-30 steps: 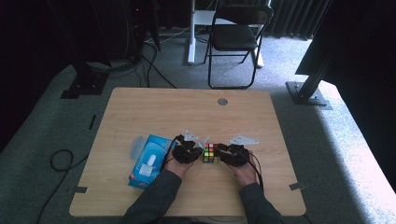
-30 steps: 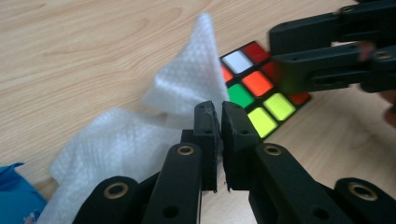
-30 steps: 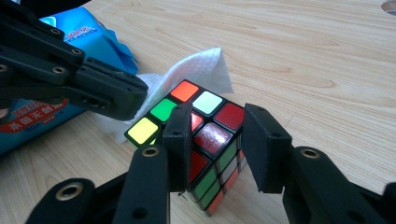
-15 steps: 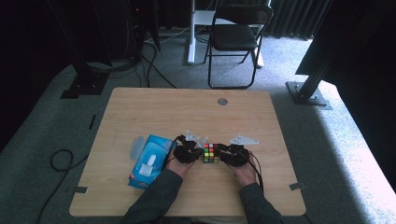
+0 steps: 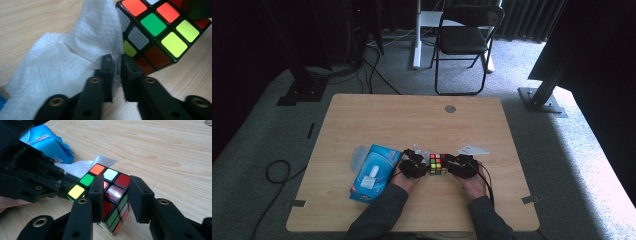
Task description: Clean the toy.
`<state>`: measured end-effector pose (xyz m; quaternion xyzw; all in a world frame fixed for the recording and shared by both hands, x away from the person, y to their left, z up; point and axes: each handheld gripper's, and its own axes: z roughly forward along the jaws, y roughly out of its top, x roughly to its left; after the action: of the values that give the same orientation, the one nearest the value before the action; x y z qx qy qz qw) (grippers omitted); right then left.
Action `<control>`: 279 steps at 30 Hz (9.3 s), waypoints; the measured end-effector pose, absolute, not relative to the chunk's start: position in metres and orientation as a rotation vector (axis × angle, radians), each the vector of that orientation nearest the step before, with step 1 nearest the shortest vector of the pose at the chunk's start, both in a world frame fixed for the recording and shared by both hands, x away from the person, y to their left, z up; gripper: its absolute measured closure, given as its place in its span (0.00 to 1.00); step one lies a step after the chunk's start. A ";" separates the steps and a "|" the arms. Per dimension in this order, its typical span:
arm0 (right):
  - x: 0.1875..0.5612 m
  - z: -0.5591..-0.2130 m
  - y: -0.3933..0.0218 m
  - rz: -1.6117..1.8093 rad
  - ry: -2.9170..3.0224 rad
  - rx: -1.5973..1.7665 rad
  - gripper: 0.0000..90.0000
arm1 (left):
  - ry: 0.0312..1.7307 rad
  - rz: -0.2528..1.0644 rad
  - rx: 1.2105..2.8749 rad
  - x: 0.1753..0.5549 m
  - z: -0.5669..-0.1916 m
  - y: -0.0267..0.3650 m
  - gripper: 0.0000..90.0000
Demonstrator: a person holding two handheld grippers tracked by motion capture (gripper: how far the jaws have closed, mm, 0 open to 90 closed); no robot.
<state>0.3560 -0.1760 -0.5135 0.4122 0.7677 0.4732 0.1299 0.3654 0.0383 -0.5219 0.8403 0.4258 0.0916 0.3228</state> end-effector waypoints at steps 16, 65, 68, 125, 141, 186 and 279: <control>0.356 -0.514 -0.176 1.378 2.233 1.198 0.73 | 1.245 0.369 2.148 0.367 -0.509 0.043 0.65; 0.356 -0.514 -0.176 1.386 2.222 1.224 0.73 | 1.167 0.261 2.232 0.375 -0.523 0.028 0.96; 0.355 -0.513 -0.175 1.370 2.219 1.220 0.73 | 1.171 0.268 2.231 0.376 -0.524 0.026 0.96; 0.356 -0.513 -0.178 1.402 2.275 1.204 0.78 | 1.213 0.245 2.077 0.363 -0.509 0.049 0.95; 0.356 -0.508 -0.178 1.281 2.224 1.186 0.69 | 1.076 0.149 2.095 0.360 -0.509 0.042 0.95; 0.359 -0.509 -0.181 1.313 2.134 1.429 0.76 | 1.103 0.226 2.122 0.370 -0.515 0.024 0.94; 0.357 -0.509 -0.180 1.308 2.126 1.400 0.76 | 0.987 0.142 2.081 0.347 -0.503 0.034 0.92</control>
<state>0.3575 -0.1805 -0.5093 0.4842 0.7357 0.4526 0.1393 0.3469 0.0340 -0.5031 0.8245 0.3912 0.0561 0.4050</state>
